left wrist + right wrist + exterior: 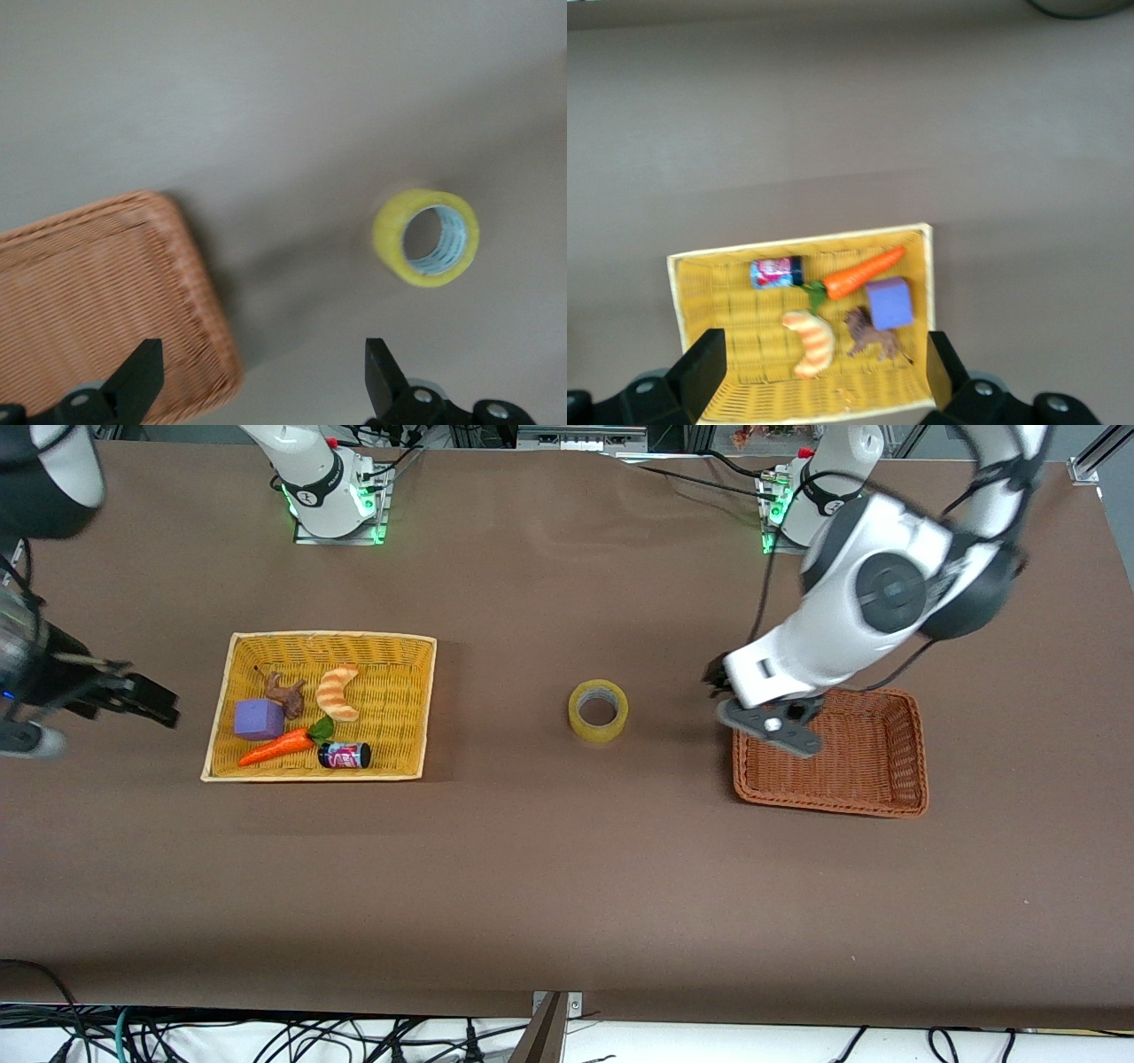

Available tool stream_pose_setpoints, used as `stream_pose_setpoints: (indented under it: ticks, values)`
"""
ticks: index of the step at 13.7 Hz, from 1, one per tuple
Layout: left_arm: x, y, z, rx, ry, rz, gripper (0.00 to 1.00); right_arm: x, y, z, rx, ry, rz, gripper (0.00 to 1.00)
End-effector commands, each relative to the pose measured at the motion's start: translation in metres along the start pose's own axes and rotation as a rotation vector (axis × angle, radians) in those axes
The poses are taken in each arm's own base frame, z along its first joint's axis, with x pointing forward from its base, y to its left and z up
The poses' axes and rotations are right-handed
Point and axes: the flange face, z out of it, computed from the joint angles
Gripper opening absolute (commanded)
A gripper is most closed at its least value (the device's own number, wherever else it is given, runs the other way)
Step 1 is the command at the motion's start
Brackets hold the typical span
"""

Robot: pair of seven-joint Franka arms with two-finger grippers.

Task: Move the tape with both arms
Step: 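Lower the left gripper onto the tape roll and grasp it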

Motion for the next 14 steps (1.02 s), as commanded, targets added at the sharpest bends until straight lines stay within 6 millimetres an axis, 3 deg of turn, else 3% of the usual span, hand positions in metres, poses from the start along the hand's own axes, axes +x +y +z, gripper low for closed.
stream_pose_setpoints:
  ticks: [1,4,8,9,11,14]
  values:
    - [0.026,0.034,0.059,-0.043,-0.016,0.043,1.0,-0.05,0.023,-0.01,-0.009,-0.018,0.025,1.0]
    - [0.03,0.066,0.118,-0.051,-0.056,0.042,1.0,-0.063,0.031,-0.009,-0.014,-0.032,0.024,1.0]
    - [0.033,0.09,0.201,0.036,-0.064,0.159,1.0,-0.06,0.04,-0.003,-0.009,-0.046,-0.016,1.0]
    - [0.029,0.1,0.213,0.058,-0.078,0.178,1.0,-0.058,0.054,0.0,0.011,-0.052,-0.037,1.0]
    - [0.019,0.129,0.228,0.081,-0.092,0.099,1.0,-0.055,0.059,0.006,0.031,-0.067,-0.044,1.0]
    - [0.021,0.125,0.229,0.107,-0.084,0.091,1.0,-0.047,0.057,0.009,0.035,-0.079,-0.049,1.0]
